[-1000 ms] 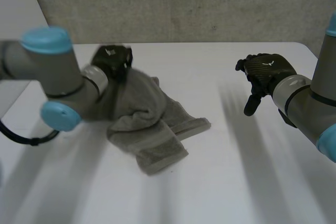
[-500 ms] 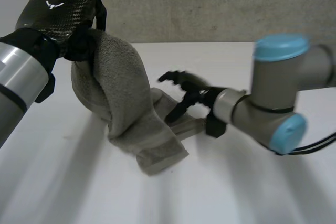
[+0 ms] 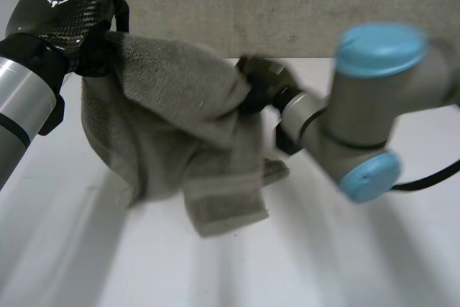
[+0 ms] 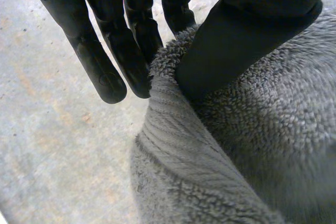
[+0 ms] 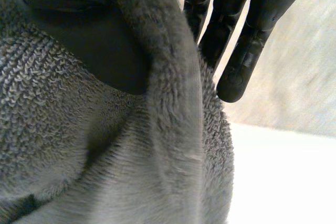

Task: Fold the towel.

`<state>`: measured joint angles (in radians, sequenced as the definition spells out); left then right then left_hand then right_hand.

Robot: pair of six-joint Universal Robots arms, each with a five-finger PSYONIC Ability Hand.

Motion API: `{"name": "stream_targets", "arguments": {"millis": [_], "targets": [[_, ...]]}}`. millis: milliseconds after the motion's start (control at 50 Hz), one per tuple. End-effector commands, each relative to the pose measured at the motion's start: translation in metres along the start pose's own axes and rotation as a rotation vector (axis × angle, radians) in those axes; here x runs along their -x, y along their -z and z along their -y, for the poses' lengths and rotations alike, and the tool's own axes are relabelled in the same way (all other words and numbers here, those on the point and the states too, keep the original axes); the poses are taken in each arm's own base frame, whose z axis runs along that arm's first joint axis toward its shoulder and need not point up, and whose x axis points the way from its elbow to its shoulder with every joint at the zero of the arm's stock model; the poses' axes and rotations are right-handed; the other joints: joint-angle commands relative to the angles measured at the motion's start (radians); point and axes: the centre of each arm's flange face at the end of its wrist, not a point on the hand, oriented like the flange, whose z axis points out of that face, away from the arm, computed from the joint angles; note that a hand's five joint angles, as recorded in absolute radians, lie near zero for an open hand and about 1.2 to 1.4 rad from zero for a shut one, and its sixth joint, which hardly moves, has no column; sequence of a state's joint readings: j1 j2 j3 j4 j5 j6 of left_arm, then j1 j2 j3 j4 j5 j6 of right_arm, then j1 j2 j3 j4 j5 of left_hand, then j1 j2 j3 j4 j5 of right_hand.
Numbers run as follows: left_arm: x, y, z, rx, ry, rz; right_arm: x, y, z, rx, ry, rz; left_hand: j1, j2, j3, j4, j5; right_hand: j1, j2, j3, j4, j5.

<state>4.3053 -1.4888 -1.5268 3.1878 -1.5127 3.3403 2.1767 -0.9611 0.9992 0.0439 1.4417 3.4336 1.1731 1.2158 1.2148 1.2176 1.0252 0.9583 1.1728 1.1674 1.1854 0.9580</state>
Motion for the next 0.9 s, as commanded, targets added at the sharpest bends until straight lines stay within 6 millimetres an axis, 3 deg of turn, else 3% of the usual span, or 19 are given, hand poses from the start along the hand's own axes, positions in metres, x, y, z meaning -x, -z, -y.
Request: {"name": "stream_targets", "arguments": {"millis": [20,160,300,380,460,480,500,560,580,600,620,640,660,680,700,760,820,860,900], "targets": [[0.0,0.002,-0.019,0.057,0.01,0.019,0.005,0.047,0.073,-0.119,0.403,0.014,0.223,0.18,0.181,0.179,0.196,0.438,0.223,0.229,0.211,0.264],[-0.011,0.014,-0.046,0.151,0.081,-0.01,0.013,0.092,0.052,0.155,0.678,0.034,0.223,0.18,0.181,0.179,0.196,0.438,0.223,0.229,0.211,0.264],[-0.047,0.03,-0.105,0.371,0.168,-0.111,0.015,0.118,0.014,0.4,0.85,0.109,0.223,0.18,0.181,0.179,0.196,0.438,0.223,0.229,0.211,0.264],[-0.056,0.03,-0.131,0.454,0.167,-0.129,0.007,0.118,0.001,0.478,0.924,0.101,0.223,0.18,0.181,0.179,0.196,0.438,0.223,0.229,0.211,0.264],[-0.063,0.014,-0.148,0.482,0.167,-0.144,-0.006,0.095,0.001,0.476,1.009,0.018,0.223,0.18,0.181,0.179,0.196,0.438,0.223,0.229,0.211,0.264],[-0.063,-0.001,-0.146,0.448,0.169,-0.137,-0.006,0.095,0.001,0.476,1.01,0.018,0.223,0.18,0.181,0.179,0.196,0.438,0.223,0.229,0.211,0.264],[-0.063,-0.001,-0.146,0.447,0.169,-0.137,-0.009,0.079,0.006,0.418,1.036,-0.016,0.223,0.18,0.181,0.179,0.196,0.438,0.223,0.229,0.211,0.264],[-0.059,-0.038,-0.125,0.311,0.18,-0.106,-0.009,0.043,0.031,0.201,1.106,-0.084,0.223,0.18,0.181,0.179,0.196,0.438,0.223,0.229,0.211,0.264],[-0.055,-0.058,-0.105,0.208,0.191,-0.071,-0.009,0.042,0.031,0.2,1.106,-0.085,0.223,0.18,0.181,0.179,0.196,0.438,0.223,0.229,0.211,0.264],[-0.055,-0.058,-0.104,0.207,0.191,-0.07,-0.006,0.025,0.051,0.047,1.147,-0.132,0.223,0.18,0.181,0.179,0.196,0.438,0.223,0.229,0.211,0.264],[-0.048,-0.077,-0.079,0.087,0.208,-0.024,-0.002,0.012,0.075,-0.119,1.188,-0.185,0.223,0.18,0.181,0.179,0.196,0.438,0.223,0.229,0.211,0.264],[-0.038,-0.092,-0.051,-0.036,0.231,0.033,-0.002,0.011,0.075,-0.121,1.189,-0.185,0.223,0.18,0.181,0.179,0.196,0.438,0.223,0.229,0.211,0.264],[-0.038,-0.092,-0.051,-0.038,0.232,0.034,0.003,0.003,0.101,-0.295,1.223,-0.244,0.223,0.18,0.181,0.179,0.196,0.438,0.223,0.229,0.211,0.264],[-0.029,-0.102,-0.025,-0.148,0.25,0.087,0.007,-0.002,0.122,-0.449,1.243,-0.288,0.223,0.18,0.181,0.179,0.196,0.438,0.223,0.229,0.211,0.264],[-0.021,-0.108,-0.003,-0.238,0.265,0.134,0.007,-0.002,0.122,-0.451,1.243,-0.288,0.223,0.18,0.181,0.179,0.196,0.438,0.223,0.229,0.211,0.264],[-0.013,-0.109,0.014,-0.314,0.285,0.187,0.019,0.001,0.148,-0.671,1.25,-0.335,0.223,0.18,0.181,0.179,0.196,0.438,0.223,0.229,0.211,0.264],[-0.015,-0.102,0.009,-0.288,0.286,0.184,0.025,0.006,0.143,-0.698,1.274,-0.262,0.223,0.18,0.181,0.179,0.196,0.438,0.223,0.229,0.211,0.264],[-0.015,-0.102,0.008,-0.287,0.286,0.184,0.023,0.005,0.116,-0.602,1.27,-0.137,0.223,0.18,0.181,0.179,0.196,0.438,0.223,0.229,0.211,0.264],[-0.024,-0.085,-0.034,-0.144,0.261,0.161,0.019,0.006,0.099,-0.506,1.246,-0.072,0.223,0.18,0.181,0.179,0.196,0.438,0.223,0.229,0.211,0.264]]}}
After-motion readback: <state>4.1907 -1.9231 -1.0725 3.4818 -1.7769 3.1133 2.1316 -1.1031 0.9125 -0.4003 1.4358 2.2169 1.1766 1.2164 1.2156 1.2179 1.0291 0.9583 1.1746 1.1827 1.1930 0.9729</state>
